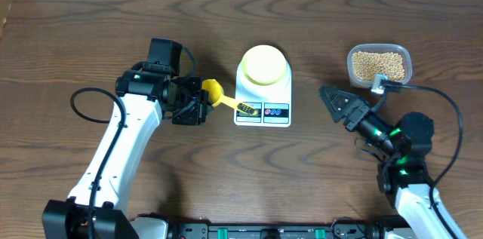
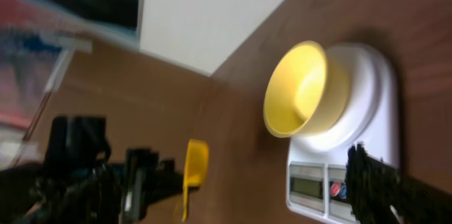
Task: Scoop item into bowl and weigh 50g on scale
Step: 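Move the right gripper toward the yellow scoop's handle beside the scale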
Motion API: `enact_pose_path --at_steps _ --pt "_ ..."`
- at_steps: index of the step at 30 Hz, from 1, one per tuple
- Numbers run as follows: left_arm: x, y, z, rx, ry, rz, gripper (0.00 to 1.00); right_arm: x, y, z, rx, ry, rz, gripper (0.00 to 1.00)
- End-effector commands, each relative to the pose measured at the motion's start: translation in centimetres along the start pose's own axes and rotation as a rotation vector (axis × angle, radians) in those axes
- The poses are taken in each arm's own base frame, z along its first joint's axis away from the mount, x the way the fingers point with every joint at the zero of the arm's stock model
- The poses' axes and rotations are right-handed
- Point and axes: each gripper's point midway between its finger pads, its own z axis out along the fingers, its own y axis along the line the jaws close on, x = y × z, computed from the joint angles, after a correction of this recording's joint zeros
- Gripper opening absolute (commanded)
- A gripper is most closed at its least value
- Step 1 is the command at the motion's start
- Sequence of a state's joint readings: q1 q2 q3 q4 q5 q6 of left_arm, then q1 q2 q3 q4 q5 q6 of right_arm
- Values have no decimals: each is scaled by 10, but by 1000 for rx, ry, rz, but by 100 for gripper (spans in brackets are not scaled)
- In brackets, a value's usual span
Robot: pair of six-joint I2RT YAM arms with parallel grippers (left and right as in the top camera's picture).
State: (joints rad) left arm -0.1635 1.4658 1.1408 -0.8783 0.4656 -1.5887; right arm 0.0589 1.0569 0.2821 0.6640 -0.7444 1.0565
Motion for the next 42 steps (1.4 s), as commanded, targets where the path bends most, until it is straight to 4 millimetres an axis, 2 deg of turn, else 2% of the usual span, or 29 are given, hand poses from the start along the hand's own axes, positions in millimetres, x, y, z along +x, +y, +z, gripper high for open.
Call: enact_pose_path --at_steps 1,9,15,19,33,42 --pt "7 1 -2 4 4 -18 8 10 11 10 -49 65 51 99" --pt "16 3 1 -3 12 -39 8 25 20 21 -91 114 65 99" --pt "16 3 1 -3 12 -77 8 15 14 22 -62 54 75 99" --pt "16 3 1 -3 12 -96 8 16 15 23 -61 58 114 99" --pt "17 3 2 -4 12 -97 8 59 35 45 -69 98 101 99" --pt "35 4 8 -6 25 -30 8 75 21 55 -6 104 117 99"
